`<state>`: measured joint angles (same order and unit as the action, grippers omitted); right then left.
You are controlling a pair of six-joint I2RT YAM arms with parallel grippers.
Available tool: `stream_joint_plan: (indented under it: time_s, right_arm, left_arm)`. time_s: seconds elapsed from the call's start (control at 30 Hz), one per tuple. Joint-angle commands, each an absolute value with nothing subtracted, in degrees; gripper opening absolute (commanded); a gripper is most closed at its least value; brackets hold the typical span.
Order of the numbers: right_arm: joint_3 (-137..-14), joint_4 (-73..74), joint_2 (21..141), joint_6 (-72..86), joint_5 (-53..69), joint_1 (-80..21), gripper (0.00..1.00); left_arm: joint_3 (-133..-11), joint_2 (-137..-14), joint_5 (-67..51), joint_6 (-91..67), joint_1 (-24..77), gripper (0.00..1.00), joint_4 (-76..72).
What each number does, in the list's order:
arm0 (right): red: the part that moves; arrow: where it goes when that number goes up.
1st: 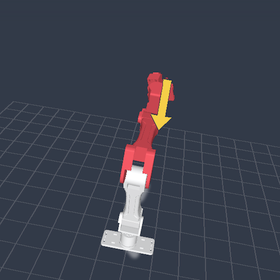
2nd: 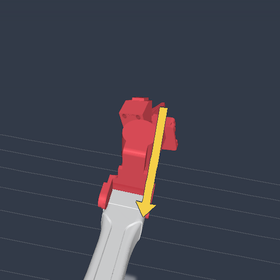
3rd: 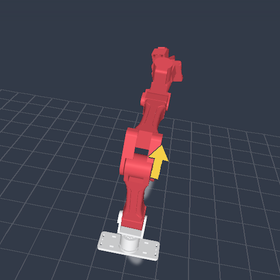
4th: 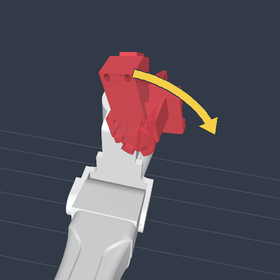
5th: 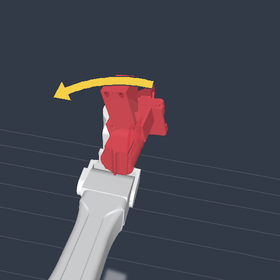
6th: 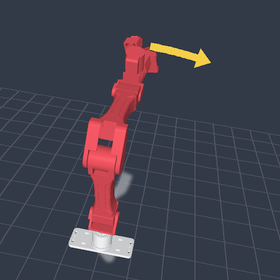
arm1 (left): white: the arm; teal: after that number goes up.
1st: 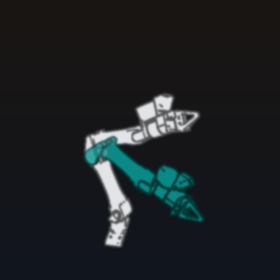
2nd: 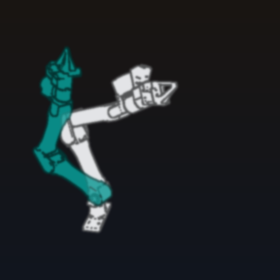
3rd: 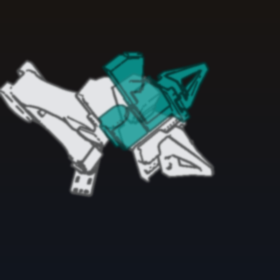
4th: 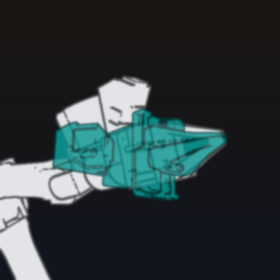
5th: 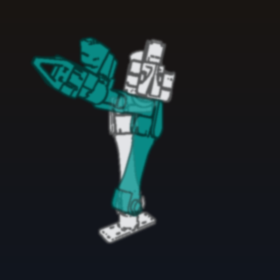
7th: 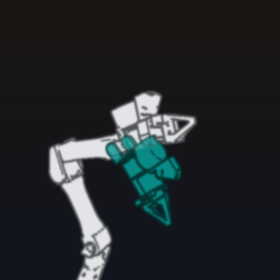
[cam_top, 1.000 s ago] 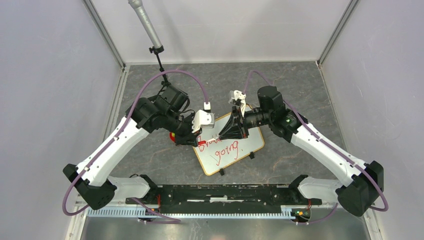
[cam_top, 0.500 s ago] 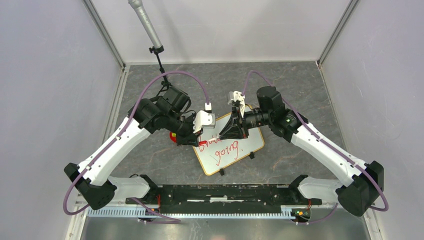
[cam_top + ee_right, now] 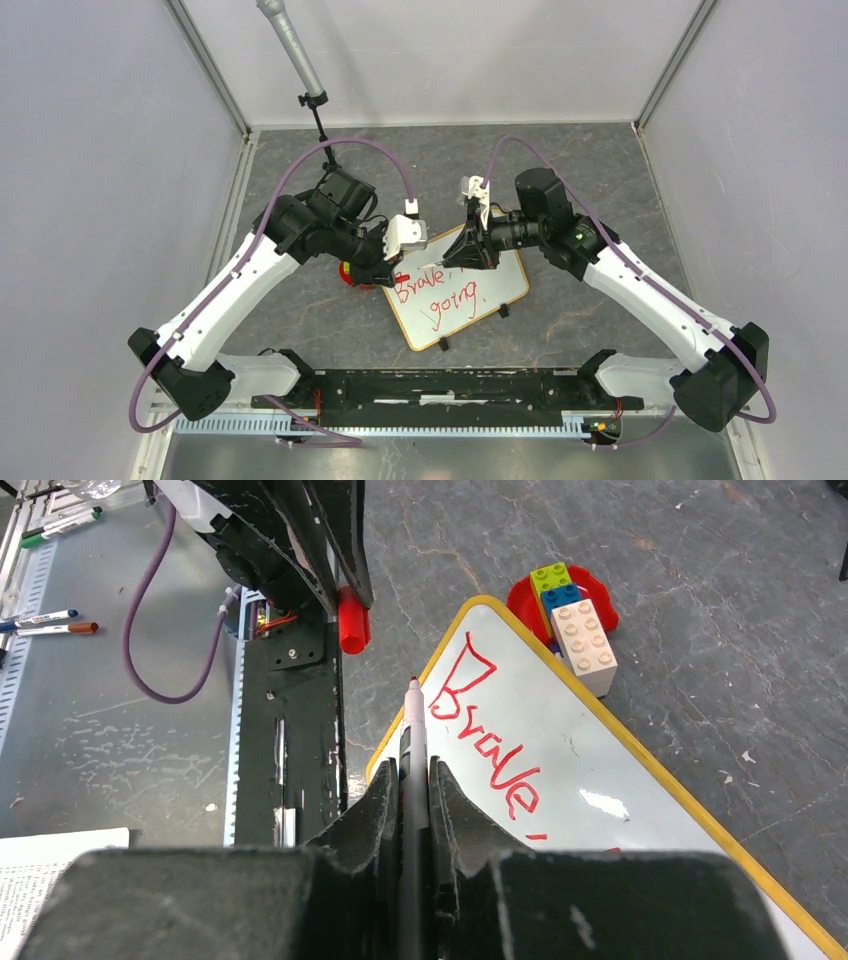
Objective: Write a sentence on the whiteboard
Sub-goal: Insert the whiteboard marker without the cap into the pen cap.
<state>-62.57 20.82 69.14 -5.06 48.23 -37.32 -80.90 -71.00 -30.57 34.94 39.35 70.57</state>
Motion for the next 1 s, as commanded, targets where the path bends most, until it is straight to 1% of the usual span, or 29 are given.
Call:
stream_joint_plan:
  time_s: [0.0,0.3,0.97]
  right_arm:
    - [-64.3,19.6,68.9,-4.9,48.2,-37.1,0.00]
    - [-62.4,14.7,69.3,-0.1,53.7,-37.2,0.00]
    - [-61.3,16.0,68.8,-1.3,53.5,-37.6,0.00]
  left_arm:
    - [-80.6,-71.1,-32.1,33.8,38.7,0.02,69.0]
    - [-80.7,-71.5,-33.7,33.7,38.8,0.02,69.1]
    - [-81.3,-71.8,-33.4,32.4,38.8,0.02,68.7]
